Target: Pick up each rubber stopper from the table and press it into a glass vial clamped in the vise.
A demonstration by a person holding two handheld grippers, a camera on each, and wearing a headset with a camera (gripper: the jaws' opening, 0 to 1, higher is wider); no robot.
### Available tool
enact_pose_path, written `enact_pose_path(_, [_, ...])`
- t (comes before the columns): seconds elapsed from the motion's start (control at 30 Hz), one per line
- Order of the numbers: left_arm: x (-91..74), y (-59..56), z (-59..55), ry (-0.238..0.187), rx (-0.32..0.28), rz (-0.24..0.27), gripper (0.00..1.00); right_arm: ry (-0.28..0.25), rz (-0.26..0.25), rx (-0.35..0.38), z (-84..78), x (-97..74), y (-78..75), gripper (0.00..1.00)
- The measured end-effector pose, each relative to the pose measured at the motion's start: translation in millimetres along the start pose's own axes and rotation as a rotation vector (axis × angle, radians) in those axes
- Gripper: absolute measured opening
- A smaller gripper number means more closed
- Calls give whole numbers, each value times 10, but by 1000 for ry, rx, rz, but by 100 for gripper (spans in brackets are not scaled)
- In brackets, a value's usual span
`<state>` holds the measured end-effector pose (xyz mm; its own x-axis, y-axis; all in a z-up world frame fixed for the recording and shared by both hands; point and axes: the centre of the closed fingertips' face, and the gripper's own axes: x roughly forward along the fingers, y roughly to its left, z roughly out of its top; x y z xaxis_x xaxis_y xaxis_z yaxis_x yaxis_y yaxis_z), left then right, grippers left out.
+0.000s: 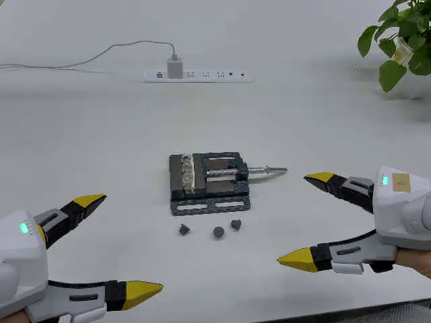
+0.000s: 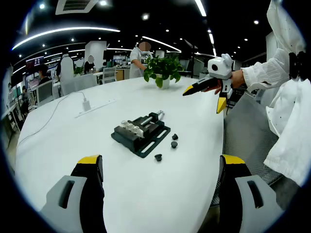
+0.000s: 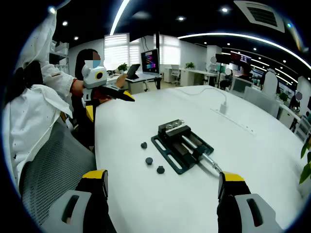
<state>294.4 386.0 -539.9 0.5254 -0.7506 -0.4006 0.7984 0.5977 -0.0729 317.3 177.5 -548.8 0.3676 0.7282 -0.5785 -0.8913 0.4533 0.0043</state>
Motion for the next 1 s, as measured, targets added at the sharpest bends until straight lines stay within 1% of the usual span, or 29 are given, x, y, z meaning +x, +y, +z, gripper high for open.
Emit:
enact_pose_path(0.17, [1,9,19,-5,2,2,99,-3,-1,-2,12,1,-1,93])
enact_pose_path(0.63, [13,10,29,-2,6,-1,99,-1,-2,-3,6,-14,-9,93])
enact_pose_path(1.0, [10,16,47,-4,9,-4,99,-2,0,-9,36,-17,0,93])
